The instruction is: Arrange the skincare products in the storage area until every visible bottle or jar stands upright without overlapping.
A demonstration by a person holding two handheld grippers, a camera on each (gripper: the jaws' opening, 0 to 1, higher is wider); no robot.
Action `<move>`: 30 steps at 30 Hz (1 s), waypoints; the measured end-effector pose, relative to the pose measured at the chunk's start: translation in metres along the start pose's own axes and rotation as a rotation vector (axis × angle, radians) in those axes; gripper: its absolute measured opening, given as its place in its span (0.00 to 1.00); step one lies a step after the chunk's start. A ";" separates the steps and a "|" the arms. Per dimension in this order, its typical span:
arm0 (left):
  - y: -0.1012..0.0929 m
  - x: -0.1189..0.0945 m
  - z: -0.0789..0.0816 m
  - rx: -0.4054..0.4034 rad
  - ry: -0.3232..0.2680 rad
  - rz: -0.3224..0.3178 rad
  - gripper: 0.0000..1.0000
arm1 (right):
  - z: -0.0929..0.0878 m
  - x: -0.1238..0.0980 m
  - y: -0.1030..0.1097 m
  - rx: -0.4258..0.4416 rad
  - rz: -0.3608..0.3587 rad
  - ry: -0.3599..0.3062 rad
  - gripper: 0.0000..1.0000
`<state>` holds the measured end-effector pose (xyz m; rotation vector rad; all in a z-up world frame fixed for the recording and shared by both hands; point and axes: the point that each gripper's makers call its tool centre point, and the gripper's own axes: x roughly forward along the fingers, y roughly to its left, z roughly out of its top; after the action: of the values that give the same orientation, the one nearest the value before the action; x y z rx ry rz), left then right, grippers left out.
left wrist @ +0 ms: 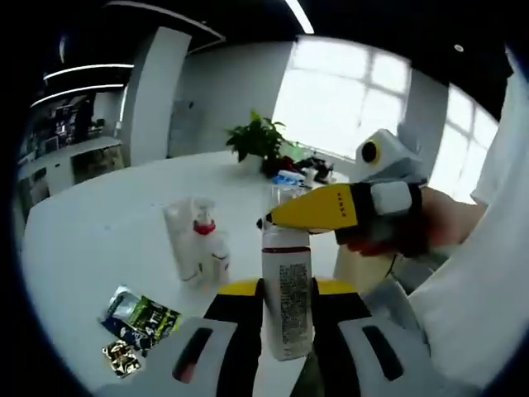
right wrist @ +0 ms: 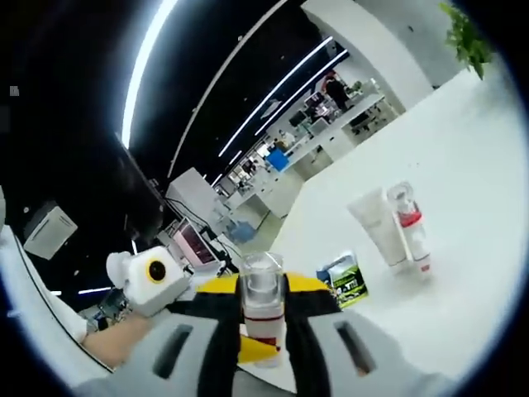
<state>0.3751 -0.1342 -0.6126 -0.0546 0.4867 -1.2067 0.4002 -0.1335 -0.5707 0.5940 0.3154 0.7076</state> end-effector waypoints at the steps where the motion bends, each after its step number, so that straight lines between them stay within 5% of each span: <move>1: -0.003 0.000 0.002 -0.013 -0.010 -0.013 0.19 | 0.001 0.000 0.003 -0.005 0.013 0.000 0.19; 5: -0.017 -0.006 0.006 -0.079 -0.042 -0.122 0.19 | 0.004 -0.004 0.019 -0.064 0.109 -0.001 0.20; 10: -0.047 -0.023 0.022 -0.160 -0.093 -0.337 0.19 | 0.014 -0.016 0.050 -0.065 0.278 -0.031 0.22; 15: -0.061 -0.031 0.030 -0.136 -0.105 -0.432 0.18 | 0.018 -0.024 0.069 -0.145 0.371 -0.023 0.22; 30: -0.063 -0.027 0.025 -0.076 -0.032 -0.454 0.18 | 0.011 -0.019 0.070 -0.166 0.388 0.016 0.21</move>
<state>0.3220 -0.1385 -0.5631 -0.2603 0.5071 -1.6274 0.3560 -0.1088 -0.5180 0.4954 0.1540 1.1008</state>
